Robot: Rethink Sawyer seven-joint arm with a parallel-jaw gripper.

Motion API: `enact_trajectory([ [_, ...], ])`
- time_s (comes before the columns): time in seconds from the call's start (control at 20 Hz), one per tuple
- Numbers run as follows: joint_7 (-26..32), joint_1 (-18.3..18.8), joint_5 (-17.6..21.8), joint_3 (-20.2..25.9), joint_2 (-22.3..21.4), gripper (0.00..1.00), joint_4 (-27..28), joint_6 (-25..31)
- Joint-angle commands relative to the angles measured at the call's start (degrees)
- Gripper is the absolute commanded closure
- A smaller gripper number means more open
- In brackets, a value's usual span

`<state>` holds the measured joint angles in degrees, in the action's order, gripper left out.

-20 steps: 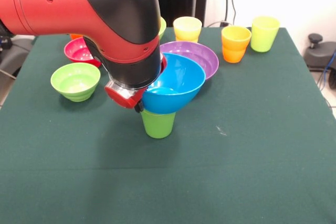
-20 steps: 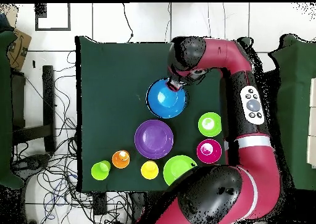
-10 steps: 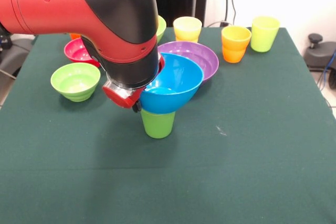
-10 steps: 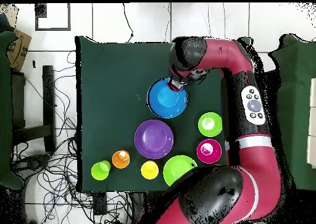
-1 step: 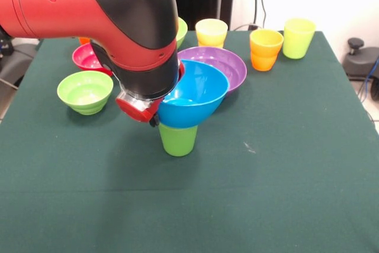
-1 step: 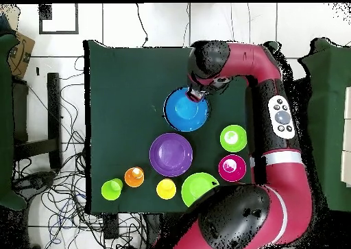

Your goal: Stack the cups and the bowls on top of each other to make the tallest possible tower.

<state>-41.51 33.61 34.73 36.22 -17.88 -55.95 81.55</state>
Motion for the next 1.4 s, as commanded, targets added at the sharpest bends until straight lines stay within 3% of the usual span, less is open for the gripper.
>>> enact_trajectory([
  [0.05,21.0,-0.6,5.5,0.7,-1.3,1.0,2.9,2.7],
  [0.55,21.6,-1.3,5.8,0.4,-0.2,1.0,4.0,1.8],
  [0.95,15.3,-0.8,2.9,0.5,-0.8,1.0,1.6,-0.4],
  [1.4,13.0,-1.9,3.6,0.1,-0.1,1.0,2.8,-2.2],
])
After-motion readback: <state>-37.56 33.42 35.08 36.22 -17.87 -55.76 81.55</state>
